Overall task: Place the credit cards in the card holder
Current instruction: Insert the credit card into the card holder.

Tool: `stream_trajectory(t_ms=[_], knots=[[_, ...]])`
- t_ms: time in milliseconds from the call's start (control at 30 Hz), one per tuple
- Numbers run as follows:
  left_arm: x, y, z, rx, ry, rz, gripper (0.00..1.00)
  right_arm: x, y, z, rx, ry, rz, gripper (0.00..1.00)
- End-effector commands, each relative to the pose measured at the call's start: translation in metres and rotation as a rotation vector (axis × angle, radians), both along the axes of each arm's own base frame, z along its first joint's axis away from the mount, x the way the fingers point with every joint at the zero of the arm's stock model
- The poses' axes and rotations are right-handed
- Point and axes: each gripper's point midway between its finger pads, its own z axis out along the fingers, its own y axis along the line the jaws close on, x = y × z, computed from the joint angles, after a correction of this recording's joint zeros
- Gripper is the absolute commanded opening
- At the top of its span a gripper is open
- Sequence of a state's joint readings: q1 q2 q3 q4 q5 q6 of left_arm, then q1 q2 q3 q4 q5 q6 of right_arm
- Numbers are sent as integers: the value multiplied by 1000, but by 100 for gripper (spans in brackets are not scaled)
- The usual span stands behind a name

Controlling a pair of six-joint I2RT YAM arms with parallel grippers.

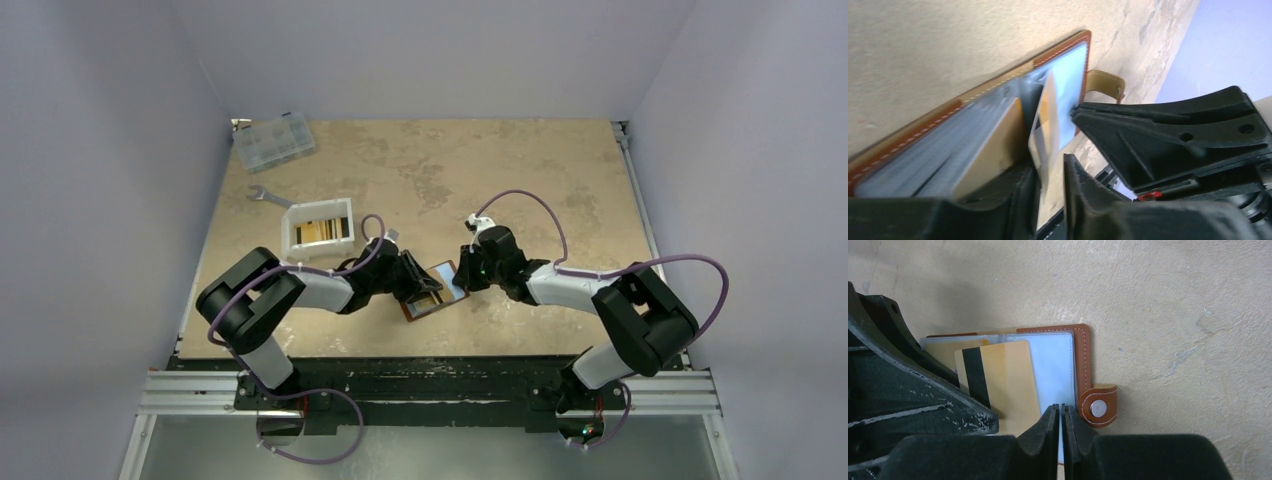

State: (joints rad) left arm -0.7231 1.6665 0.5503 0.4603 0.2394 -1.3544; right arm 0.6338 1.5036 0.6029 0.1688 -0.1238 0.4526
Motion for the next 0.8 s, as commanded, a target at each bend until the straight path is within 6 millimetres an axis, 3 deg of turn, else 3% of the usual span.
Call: stream_trajectory(t_ms=[0, 67, 300, 400, 567, 767], knots=[[-6, 15, -21, 161, 39, 20, 33, 0, -4, -3, -26, 11, -10, 14], [-6, 18, -16, 193, 39, 14, 41, -1, -4, -3, -27, 7, -4, 14], [-10, 20, -15, 242, 92, 1, 45, -2, -6, 4, -20, -21, 1, 15], [-10, 21, -17, 251, 95, -1, 45, -10, 3, 23, 46, -82, 70, 32], [-13, 20, -23, 243, 110, -5, 45, -15, 7, 55, 105, -204, 102, 49], [-13, 20, -20, 229, 100, 0, 45, -35, 26, 56, 102, -251, 159, 79]])
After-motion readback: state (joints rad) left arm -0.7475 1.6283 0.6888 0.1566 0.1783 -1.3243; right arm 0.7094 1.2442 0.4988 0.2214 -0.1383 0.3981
